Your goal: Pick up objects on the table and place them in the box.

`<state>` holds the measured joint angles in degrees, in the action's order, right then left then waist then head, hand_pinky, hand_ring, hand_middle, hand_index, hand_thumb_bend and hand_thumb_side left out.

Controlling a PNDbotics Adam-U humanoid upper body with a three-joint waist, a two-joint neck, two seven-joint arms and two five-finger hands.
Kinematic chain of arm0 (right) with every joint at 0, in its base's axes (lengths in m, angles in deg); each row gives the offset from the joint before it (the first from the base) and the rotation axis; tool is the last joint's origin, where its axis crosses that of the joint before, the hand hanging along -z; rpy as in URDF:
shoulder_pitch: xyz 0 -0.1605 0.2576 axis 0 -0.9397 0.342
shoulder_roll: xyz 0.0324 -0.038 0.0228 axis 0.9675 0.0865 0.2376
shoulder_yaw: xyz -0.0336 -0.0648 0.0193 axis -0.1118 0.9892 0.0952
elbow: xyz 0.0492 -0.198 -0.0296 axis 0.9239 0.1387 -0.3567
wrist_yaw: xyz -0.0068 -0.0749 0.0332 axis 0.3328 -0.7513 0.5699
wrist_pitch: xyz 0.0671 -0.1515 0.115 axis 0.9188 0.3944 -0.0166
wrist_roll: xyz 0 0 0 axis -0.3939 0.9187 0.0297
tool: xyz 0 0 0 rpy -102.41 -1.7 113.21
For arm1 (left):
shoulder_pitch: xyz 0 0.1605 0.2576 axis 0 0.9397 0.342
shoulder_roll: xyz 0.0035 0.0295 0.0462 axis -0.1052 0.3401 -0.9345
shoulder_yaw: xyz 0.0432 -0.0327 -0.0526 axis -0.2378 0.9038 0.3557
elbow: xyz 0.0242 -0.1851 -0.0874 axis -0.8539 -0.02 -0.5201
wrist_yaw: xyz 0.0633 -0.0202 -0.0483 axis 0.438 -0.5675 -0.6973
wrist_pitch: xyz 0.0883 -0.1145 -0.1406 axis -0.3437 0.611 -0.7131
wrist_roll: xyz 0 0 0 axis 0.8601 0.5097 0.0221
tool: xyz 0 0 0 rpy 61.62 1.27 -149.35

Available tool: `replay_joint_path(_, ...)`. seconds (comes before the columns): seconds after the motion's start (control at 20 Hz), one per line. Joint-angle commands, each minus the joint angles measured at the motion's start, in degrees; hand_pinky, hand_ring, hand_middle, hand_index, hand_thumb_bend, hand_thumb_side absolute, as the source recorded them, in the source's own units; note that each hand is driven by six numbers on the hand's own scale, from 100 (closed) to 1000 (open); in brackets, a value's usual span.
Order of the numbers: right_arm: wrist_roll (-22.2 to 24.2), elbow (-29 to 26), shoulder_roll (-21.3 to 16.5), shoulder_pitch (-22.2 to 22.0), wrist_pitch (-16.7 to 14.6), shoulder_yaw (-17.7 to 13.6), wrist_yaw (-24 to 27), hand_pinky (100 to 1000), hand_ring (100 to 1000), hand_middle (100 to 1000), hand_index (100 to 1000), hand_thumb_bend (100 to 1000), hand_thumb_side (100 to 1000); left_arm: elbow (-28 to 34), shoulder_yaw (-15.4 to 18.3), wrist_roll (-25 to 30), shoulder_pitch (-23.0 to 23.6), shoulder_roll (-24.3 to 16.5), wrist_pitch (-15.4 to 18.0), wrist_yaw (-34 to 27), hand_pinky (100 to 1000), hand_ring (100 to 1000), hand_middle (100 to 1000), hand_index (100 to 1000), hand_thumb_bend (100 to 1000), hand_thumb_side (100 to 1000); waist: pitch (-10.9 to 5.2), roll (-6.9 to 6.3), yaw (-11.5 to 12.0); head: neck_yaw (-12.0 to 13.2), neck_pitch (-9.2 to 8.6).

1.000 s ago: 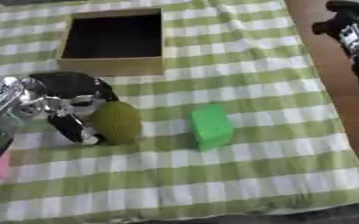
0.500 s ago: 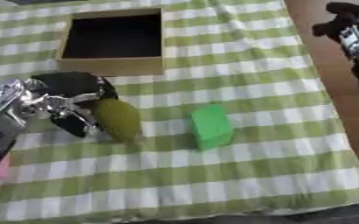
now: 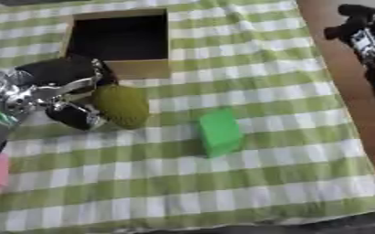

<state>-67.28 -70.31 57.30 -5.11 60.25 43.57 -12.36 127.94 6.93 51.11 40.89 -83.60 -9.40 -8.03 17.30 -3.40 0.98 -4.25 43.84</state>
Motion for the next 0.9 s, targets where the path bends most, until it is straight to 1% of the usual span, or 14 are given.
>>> replay_joint_path(0.05,-0.4,-0.8,-0.9,0.2,-0.1,-0.8,-0.2,1000,829,591,848,100,592,4.3,3.8,-1.2,-0.3,-2.0,-2.2,-1.9,591,541,492,551,100,213,-0.96,0.41,0.1,-0.5,0.28)
replay_joint_path(0.2,-0.6,-0.8,-1.2,0.3,-0.4,-0.9,0.0,1000,828,591,848,100,589,7.0,7.5,-2.4,-0.9,-2.9,-4.2,-3.2,589,539,491,549,100,221,-1.12,0.50,0.2,-0.9,0.28)
replay_joint_path(0.3,-0.7,-0.8,-1.3,0.4,-0.6,-0.7,0.2,1000,828,591,848,100,587,7.4,9.3,-3.1,-2.9,-3.7,-5.3,-3.9,594,545,492,551,100,213,-1.22,0.66,0.1,-0.9,0.28)
replay_joint_path(0.4,-0.6,-0.8,-1.4,0.5,-0.7,-0.6,0.3,1000,828,590,848,100,586,6.3,10.3,-3.5,-5.6,-4.3,-5.9,-4.0,603,559,494,555,100,193,-1.29,0.81,0.0,-0.7,0.28)
replay_joint_path(0.5,-0.5,-0.8,-1.5,0.7,-0.8,-0.4,0.5,1000,828,590,848,100,586,3.4,10.6,-4.0,-9.0,-4.7,-5.9,-3.5,604,560,496,558,100,174,-1.32,0.94,-0.3,-0.3,0.28)
replay_joint_path(0.6,-0.3,-0.8,-1.5,0.9,-0.9,-0.2,0.6,1000,828,590,848,100,586,-0.9,10.8,-5.0,-12.2,-4.6,-5.2,-2.5,608,558,496,558,100,161,-1.23,1.05,-0.6,0.2,0.28)
replay_joint_path(0.7,-0.2,-0.8,-1.5,1.0,-0.9,-0.1,0.6,1000,828,590,848,100,586,-5.4,11.1,-6.5,-14.7,-4.1,-3.9,-1.0,614,559,497,559,100,150,-1.04,1.15,-0.8,0.9,0.25)
replay_joint_path(0.9,0.1,-0.8,-1.6,1.6,-1.2,0.1,0.6,1000,828,590,848,100,583,-14.8,11.8,-9.8,-18.3,-2.6,-1.2,2.8,624,564,501,564,100,129,-0.33,1.43,-1.5,2.9,-0.64)
